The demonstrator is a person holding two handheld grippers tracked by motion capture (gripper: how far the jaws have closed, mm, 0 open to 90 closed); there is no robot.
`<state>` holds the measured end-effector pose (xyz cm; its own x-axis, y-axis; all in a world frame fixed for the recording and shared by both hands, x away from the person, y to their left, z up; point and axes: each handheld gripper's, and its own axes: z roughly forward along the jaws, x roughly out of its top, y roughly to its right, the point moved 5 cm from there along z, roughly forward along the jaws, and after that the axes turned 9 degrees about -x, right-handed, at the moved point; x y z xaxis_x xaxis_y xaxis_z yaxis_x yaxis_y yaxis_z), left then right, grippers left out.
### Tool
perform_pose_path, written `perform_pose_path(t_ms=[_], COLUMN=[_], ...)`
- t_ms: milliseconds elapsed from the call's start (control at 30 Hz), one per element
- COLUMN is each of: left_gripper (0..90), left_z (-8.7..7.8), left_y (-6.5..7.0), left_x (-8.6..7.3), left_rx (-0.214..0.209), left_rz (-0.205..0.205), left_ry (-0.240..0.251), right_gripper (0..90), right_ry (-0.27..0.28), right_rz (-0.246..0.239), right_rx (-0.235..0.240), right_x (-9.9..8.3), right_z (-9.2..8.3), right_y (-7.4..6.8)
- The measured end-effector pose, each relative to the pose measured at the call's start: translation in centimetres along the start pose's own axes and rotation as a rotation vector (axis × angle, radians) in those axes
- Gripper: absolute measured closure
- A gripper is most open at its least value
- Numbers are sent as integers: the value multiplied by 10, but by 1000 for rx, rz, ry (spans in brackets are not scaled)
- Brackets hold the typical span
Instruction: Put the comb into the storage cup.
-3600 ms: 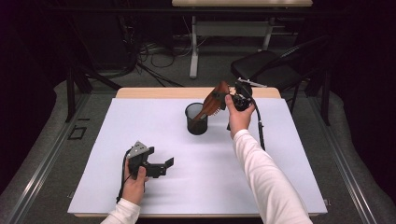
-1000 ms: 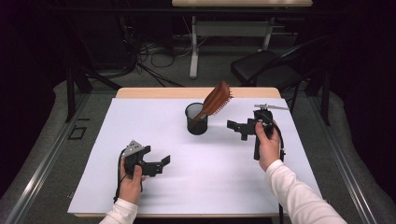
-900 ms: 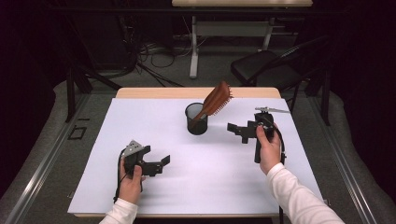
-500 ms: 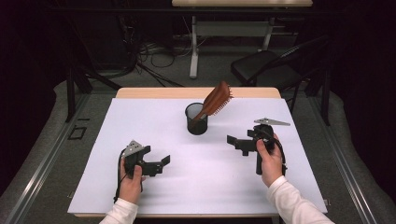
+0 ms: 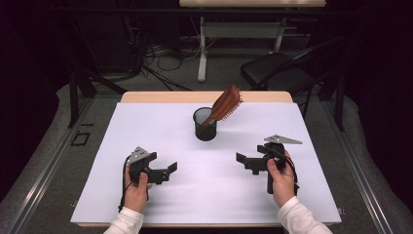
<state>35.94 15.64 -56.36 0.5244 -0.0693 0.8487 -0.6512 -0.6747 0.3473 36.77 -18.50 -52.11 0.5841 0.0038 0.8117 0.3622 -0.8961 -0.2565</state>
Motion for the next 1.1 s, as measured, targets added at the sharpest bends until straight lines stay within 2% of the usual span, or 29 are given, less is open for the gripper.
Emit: perform_pose_path(t_ms=[533,1100], left_gripper=[4,4], left_z=[0,1], left_y=[-1,-1], left_x=[0,0], left_rx=[1,2], left_rz=[-1,2], left_ry=[1,-4], right_gripper=[0,0], right_ry=[14,19], right_rz=[28,-12], right_rx=[-4,-20], right_x=[-26,-41], right_z=[-1,0], right_y=[7,8])
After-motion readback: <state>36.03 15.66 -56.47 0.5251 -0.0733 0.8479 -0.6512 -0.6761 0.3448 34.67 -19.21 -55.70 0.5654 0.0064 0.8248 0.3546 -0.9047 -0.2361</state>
